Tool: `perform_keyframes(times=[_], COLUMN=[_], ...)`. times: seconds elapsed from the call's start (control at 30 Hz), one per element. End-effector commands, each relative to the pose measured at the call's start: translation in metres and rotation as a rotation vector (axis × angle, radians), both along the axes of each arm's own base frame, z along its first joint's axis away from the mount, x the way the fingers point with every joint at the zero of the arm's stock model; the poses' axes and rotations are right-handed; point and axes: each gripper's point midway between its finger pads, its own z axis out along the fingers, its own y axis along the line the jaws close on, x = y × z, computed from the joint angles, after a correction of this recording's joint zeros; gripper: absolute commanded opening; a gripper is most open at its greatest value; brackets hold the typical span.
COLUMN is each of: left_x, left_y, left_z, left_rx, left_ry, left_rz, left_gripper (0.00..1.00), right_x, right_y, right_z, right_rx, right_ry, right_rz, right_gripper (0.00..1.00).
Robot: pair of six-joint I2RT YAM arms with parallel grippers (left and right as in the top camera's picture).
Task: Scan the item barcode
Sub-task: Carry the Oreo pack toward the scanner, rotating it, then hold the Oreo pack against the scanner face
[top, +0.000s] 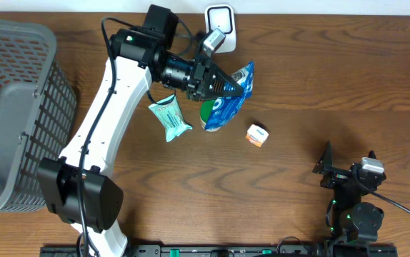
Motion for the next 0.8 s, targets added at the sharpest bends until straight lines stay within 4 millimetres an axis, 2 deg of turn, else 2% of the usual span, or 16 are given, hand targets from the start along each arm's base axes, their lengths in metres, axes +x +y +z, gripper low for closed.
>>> perform_keyframes(times=[0.0,0.1,0.23,0.77], left_x=[-0.0059,-0.0048,-0.001,0.0033], left_y=[0.0022,0.0018,0.0004,-0.0008], left_z=[0.0186,0.0207,0.0221,0.0241], left_rx=[-0.171,-0.224,-0.245,-0.261], left_ry=[-0.342,-0.495,-0.568,-0.623], left_rz=[-0.052,-0.066,-0.07,-0.072], left_gripper=[0.07,0.07,0.07,0.07], right_x=[-0.0004,-0.0004,-0.0004,-0.0004], right_y=[-0.001,-0.001,-0.001,-0.001], right_z=[-0.0002,-0.0002,-0.0002,-0.0002], right_rx=[0.005,0.005,0.005,0.005], right_ry=[-0.002,-0.002,-0.001,-0.001], right_rz=[-0.004,-0.004,-0.004,-0.004], right_gripper=[0.99,0.99,0.99,0.99])
